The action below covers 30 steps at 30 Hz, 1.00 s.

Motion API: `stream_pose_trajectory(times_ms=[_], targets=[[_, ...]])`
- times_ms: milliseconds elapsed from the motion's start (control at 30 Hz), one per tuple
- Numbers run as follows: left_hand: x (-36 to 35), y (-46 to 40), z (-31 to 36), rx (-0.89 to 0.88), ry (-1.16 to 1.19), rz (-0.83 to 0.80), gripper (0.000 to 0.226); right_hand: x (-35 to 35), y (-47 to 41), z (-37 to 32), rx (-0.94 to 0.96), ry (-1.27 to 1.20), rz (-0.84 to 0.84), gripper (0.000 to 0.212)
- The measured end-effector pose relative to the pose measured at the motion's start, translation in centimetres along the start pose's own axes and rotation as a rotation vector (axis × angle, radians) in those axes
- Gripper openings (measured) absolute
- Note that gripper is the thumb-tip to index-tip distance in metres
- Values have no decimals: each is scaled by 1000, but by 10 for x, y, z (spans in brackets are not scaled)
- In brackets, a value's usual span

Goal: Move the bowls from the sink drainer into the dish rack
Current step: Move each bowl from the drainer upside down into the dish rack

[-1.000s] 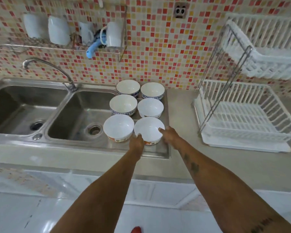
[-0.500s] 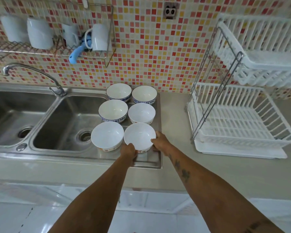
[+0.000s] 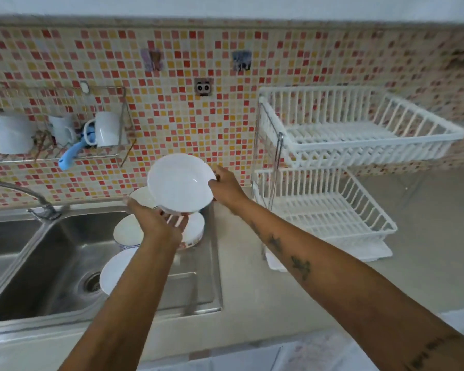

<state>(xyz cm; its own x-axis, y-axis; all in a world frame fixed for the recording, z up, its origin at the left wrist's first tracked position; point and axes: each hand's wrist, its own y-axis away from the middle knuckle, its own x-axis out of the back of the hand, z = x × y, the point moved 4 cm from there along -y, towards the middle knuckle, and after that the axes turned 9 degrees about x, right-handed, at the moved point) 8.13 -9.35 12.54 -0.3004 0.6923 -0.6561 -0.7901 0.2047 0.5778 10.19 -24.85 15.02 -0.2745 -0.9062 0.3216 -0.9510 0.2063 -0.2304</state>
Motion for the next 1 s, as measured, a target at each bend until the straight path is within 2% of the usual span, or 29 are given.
stream_pose_trajectory(times_ms=[67, 200, 267, 367, 467, 567, 700, 800, 867, 933, 1000], targets=[[-54, 32, 17, 18, 8, -175, 74, 39, -2, -50, 96, -61, 70, 47], [-153, 91, 15, 0, -240, -517, 34, 126, 9, -122, 278, -72, 217, 42], [-194, 110, 0, 8, -356, -657, 40, 174, 18, -138, 312, -94, 289, 42], [-245, 127, -38, 122, -485, -830, 52, 245, 31, -141, 300, -136, 397, 46], [-285, 136, -81, 240, -560, -938, 55, 305, 46, -126, 277, -147, 510, 39], [-312, 134, -122, 280, -612, -998, 51, 350, 59, -109, 241, -174, 538, 30], [-340, 112, -160, 59, -745, -904, 47, 397, 60, -92, 162, -94, 535, 51], [-362, 88, -182, -232, -971, -787, 39, 423, 49, -75, 97, -48, 501, 55], [-376, 69, -197, -429, -1089, -689, 53, 435, 37, -57, 30, -11, 478, 58], [-389, 54, -212, -609, -1180, -656, 70, 447, 22, -33, -38, 47, 443, 62], [-401, 36, -226, -782, -1327, -606, 77, 457, 11, -11, -99, 132, 420, 63]])
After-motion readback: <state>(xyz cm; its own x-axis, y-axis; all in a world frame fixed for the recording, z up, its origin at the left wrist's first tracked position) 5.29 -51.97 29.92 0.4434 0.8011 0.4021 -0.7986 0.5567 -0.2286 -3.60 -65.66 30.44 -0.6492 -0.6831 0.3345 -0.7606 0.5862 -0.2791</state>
